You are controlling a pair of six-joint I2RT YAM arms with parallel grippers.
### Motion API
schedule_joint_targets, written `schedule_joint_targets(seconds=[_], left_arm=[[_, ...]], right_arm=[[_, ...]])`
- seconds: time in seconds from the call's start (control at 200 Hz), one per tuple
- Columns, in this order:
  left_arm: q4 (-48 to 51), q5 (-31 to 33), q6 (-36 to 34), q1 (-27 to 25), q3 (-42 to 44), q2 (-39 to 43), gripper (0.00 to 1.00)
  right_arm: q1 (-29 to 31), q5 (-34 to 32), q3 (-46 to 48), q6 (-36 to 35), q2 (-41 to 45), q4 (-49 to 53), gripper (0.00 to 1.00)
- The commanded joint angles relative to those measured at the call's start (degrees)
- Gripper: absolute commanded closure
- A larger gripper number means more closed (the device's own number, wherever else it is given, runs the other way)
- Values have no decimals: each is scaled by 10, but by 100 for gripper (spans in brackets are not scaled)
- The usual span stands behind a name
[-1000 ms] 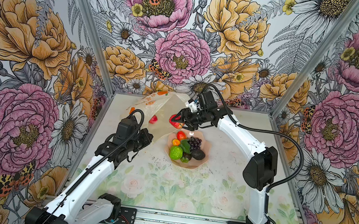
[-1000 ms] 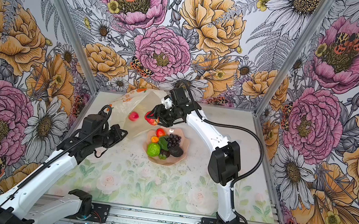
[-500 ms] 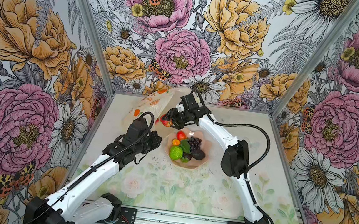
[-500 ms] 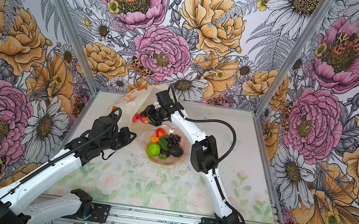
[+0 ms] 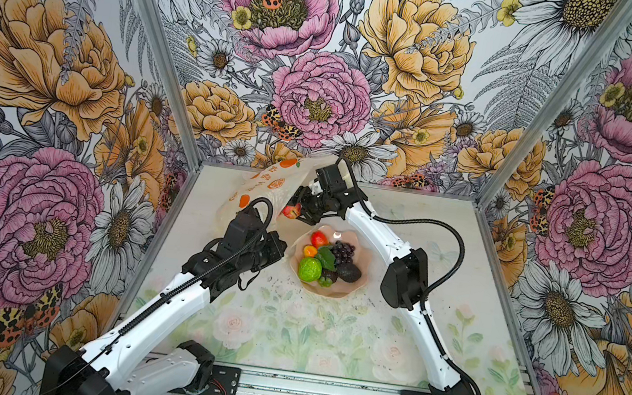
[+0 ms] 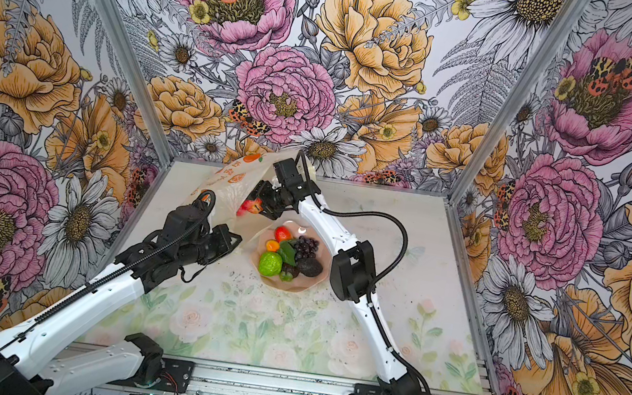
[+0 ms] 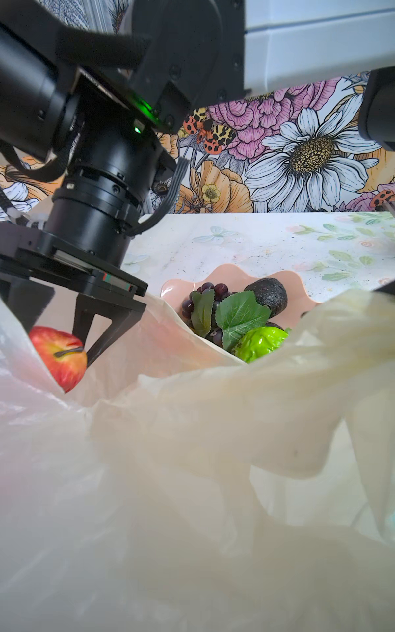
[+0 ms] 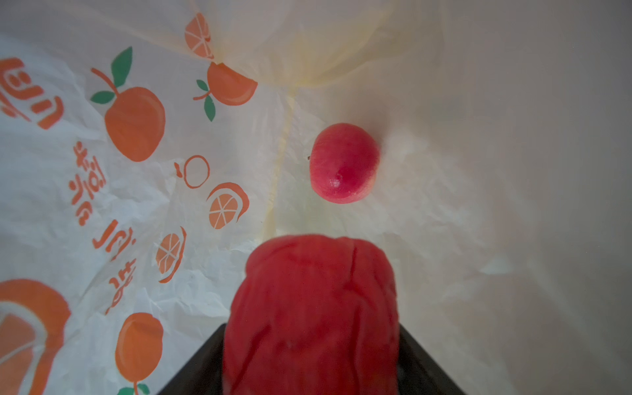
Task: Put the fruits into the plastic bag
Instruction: 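Lift the red wrinkled fruit with the right gripper and carry it into the bag, then withdraw the right gripper from the bag and move it over the plate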
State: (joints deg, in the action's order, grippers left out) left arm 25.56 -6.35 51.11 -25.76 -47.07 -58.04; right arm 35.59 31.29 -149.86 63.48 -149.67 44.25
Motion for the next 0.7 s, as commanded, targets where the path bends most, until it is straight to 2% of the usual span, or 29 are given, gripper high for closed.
schedule_joint_targets(seconds=[0.0,0.1,0.31,0.415,0.695], left_arm=[[-19,16,8,-4,-8,4,100],[-19,15,10,-4,-9,3,100],[-19,23,18,-3,-4,16,100],[-18,24,19,-1,0,22,100],[-21,21,28,14,22,42,100]], right_arm=[[-4,7,-26,7,-10,-19,21],[-5,9,-28,12,-8,-36,15],[-12,15,3,-16,48,-35,17],[-18,13,68,-49,119,-34,17],[-37,-7,326,-147,336,-8,18]])
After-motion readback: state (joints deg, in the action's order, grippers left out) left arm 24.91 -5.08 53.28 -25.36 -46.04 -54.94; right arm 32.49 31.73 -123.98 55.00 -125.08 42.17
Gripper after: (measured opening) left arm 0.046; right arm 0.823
